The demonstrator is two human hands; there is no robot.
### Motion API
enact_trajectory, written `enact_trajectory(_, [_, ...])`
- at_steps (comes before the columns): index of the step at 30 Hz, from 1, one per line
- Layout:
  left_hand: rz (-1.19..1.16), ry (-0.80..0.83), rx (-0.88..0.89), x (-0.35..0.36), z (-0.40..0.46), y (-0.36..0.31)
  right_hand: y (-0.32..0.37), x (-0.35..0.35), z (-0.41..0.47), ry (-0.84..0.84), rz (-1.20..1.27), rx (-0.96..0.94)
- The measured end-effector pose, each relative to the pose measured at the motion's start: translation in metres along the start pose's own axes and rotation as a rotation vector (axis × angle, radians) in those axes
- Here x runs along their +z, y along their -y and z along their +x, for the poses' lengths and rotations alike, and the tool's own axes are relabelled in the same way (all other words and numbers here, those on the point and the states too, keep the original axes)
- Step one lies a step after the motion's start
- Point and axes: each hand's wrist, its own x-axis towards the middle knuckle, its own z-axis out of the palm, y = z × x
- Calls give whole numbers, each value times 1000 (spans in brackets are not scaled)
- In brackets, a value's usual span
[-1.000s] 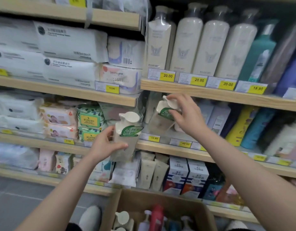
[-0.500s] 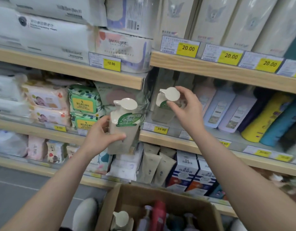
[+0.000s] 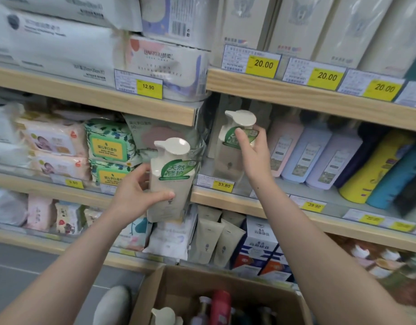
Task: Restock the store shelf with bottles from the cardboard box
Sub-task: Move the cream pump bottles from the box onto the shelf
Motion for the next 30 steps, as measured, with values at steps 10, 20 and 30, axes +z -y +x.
enact_trajectory(10, [-29, 2, -52, 5, 9, 7, -32, -2, 30, 24, 25, 145])
enact_trajectory(20, [-9, 39, -100, 4, 18, 13, -68, -1, 22, 98, -197, 172])
enact_trajectory(30, [-25, 35, -100, -5, 20, 19, -76, 34, 49, -13, -289, 80])
